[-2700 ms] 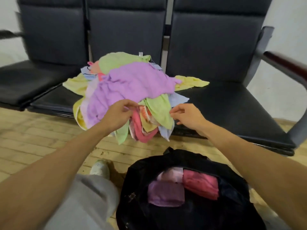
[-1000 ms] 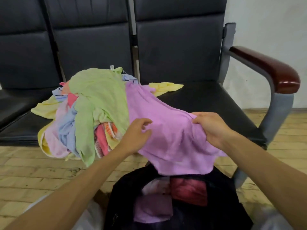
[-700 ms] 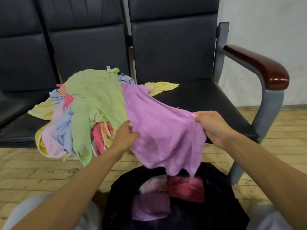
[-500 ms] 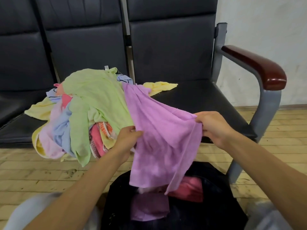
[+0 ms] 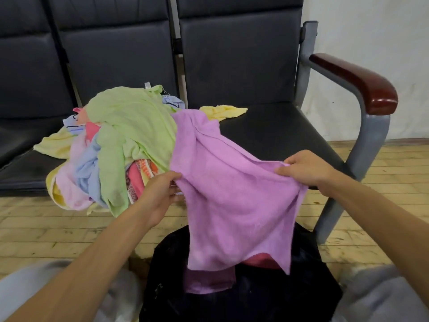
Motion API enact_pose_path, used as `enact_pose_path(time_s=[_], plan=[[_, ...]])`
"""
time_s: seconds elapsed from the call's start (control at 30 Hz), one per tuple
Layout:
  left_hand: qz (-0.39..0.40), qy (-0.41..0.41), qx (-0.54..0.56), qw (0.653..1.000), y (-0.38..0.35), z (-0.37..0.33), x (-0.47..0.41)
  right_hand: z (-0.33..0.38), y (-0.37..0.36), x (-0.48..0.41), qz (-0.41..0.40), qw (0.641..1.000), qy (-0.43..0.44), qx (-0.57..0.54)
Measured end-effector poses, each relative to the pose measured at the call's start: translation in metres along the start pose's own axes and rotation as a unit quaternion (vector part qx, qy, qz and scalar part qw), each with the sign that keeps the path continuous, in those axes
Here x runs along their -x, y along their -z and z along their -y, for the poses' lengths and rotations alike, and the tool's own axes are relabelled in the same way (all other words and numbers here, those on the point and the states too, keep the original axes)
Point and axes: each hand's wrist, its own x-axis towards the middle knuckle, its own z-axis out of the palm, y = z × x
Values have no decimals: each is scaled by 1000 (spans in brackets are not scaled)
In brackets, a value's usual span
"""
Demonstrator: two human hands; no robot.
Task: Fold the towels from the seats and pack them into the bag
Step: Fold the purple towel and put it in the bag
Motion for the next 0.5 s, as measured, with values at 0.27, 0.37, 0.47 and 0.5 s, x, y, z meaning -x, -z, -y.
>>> enact_pose_path(time_s=[0.27,0.37,0.47,0.5], plan=[[-74,-18,-8,997,-2,-8,11,-2,19,1,-37,989,-23,-142],[-72,-33,10,997,1,-13,15,-2,29,-3,-76,944,-57,-317],[-79,-59,15,995,7,-20,17,0,36,-1,-112,885,-62,-447],[-81,-63,15,995,8,-23,17,0,38,0,-116,875,-58,-467]])
